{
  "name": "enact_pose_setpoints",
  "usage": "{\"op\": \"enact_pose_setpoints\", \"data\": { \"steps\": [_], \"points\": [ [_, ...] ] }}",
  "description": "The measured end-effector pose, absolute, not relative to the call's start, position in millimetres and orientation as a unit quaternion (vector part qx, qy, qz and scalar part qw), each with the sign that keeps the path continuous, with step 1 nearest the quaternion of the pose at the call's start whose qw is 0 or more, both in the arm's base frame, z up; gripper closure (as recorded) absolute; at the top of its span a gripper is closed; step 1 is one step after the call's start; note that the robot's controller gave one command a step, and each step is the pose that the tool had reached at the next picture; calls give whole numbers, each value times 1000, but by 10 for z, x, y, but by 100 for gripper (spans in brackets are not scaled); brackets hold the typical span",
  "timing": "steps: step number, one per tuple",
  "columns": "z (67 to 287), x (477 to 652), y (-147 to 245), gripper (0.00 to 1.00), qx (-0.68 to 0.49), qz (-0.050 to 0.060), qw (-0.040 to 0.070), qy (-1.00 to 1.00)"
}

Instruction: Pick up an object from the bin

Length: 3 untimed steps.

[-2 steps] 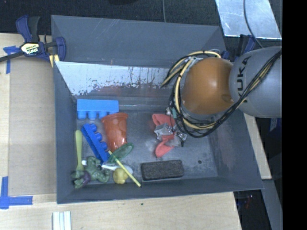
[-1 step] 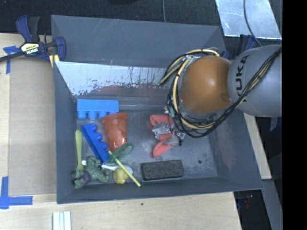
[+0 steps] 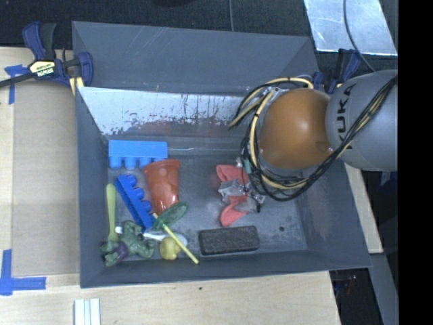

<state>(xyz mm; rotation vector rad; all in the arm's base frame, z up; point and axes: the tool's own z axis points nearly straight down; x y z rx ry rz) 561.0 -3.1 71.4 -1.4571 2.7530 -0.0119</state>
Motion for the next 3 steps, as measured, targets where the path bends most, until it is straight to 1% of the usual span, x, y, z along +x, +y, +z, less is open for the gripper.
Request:
{"op": "enact_pose_setpoints", "data": {
  "steps": [1, 2, 3],
  "points": [
    [714, 5611, -10, 100, -489, -5, 14, 872],
    [975, 5455, -29, 100, -623, -7, 14, 782],
    [1187, 5422, 99, 0, -416, -3, 14, 909]
  ]
}}
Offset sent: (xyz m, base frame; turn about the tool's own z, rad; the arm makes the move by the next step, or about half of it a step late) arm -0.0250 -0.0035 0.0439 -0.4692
